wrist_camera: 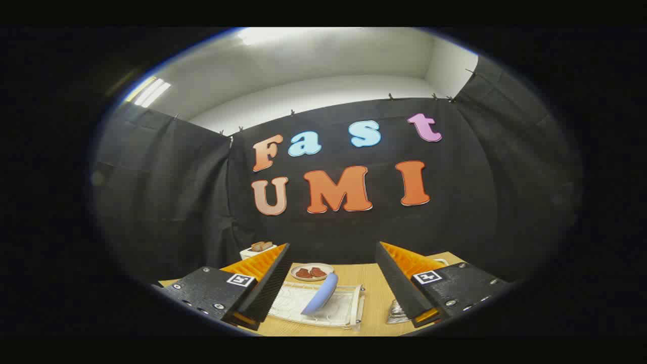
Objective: Take the plate from the dish rack, then take the spoon from the basket and place it into the plate.
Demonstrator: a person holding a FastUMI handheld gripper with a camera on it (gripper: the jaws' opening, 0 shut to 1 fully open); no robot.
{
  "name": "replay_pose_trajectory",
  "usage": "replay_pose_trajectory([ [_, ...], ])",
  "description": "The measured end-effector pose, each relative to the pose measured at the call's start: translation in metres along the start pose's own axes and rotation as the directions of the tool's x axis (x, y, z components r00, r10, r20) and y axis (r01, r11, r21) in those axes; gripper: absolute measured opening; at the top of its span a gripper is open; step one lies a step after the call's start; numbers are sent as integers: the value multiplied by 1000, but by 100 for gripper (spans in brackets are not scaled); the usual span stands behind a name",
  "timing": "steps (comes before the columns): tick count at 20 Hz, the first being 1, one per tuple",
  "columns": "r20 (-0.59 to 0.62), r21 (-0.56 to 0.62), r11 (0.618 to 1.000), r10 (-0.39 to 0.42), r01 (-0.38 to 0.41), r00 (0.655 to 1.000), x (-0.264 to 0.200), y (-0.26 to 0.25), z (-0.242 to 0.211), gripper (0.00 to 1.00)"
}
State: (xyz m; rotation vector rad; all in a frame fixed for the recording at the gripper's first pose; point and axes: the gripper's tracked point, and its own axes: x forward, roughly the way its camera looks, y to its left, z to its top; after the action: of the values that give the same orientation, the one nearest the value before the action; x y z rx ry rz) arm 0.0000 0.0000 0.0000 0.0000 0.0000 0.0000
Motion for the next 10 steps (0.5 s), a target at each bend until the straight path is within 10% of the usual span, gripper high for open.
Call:
replay_pose_trajectory([
  [10, 7, -38, 999, 15, -15, 1000, 4, 9, -5, 98],
])
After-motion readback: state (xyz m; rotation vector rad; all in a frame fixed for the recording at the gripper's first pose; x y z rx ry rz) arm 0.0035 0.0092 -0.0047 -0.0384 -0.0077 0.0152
